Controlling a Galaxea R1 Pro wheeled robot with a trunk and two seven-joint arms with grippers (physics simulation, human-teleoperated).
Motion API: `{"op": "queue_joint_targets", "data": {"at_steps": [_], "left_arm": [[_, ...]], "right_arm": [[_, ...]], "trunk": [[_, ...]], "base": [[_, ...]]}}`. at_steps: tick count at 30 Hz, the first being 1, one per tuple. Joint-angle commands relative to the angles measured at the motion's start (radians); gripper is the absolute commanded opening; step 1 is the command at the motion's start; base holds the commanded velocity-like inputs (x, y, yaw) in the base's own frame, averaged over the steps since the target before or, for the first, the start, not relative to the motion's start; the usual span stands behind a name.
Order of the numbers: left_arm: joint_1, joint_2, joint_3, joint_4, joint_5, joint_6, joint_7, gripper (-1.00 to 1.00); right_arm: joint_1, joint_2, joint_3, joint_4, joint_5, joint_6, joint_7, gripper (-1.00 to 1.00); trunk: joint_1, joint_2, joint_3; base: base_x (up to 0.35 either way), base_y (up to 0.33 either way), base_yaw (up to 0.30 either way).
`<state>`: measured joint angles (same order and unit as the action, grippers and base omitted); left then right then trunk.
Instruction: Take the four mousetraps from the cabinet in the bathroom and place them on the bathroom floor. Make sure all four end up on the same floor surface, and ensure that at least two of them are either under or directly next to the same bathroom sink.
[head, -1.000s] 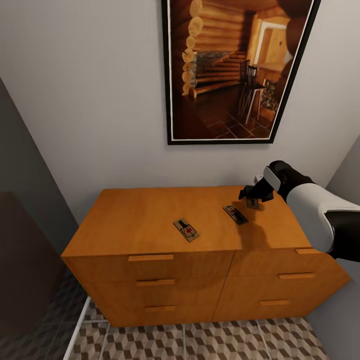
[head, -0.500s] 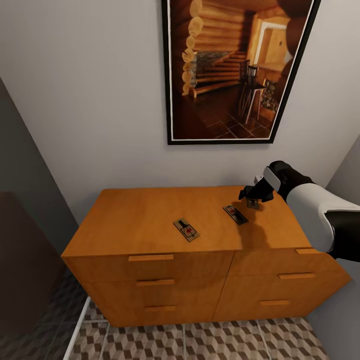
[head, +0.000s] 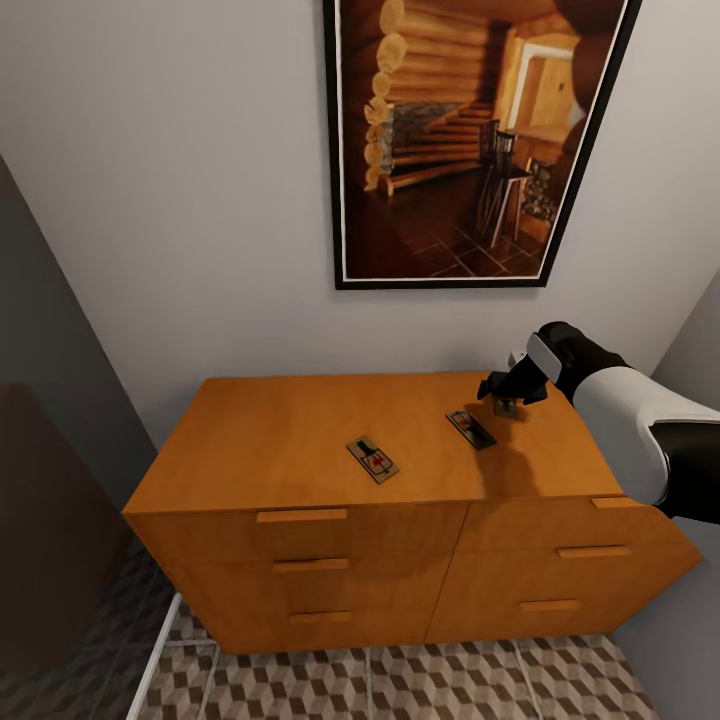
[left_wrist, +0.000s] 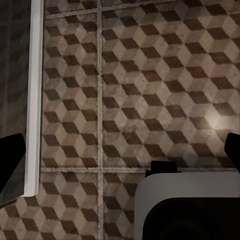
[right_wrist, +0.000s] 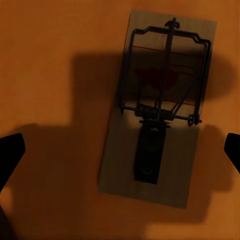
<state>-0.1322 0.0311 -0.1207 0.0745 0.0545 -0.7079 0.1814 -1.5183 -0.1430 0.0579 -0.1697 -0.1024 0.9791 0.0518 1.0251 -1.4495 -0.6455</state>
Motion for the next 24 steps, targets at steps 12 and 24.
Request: {"op": "queue_joint_targets", "data": {"at_steps": [12, 24], "left_arm": [[-0.001, -0.001, -0.009, 0.004, 0.005, -0.006, 0.003, 1.0], [-0.002, -0.001, -0.01, 0.004, 0.005, -0.005, 0.003, 1.0]], "right_arm": [[0.0, -0.011, 0.007, -0.001, -0.009, 0.003, 0.0, 1.0], [0.0, -0.03, 0.008, -0.001, -0.01, 0.003, 0.0, 1.0]], "trunk": [[0.0, 0.0, -0.001], [0.0, 0.0, -0.001]], "base": [[0.0, 0.0, 0.0], [0.0, 0.0, 0.0]]}}
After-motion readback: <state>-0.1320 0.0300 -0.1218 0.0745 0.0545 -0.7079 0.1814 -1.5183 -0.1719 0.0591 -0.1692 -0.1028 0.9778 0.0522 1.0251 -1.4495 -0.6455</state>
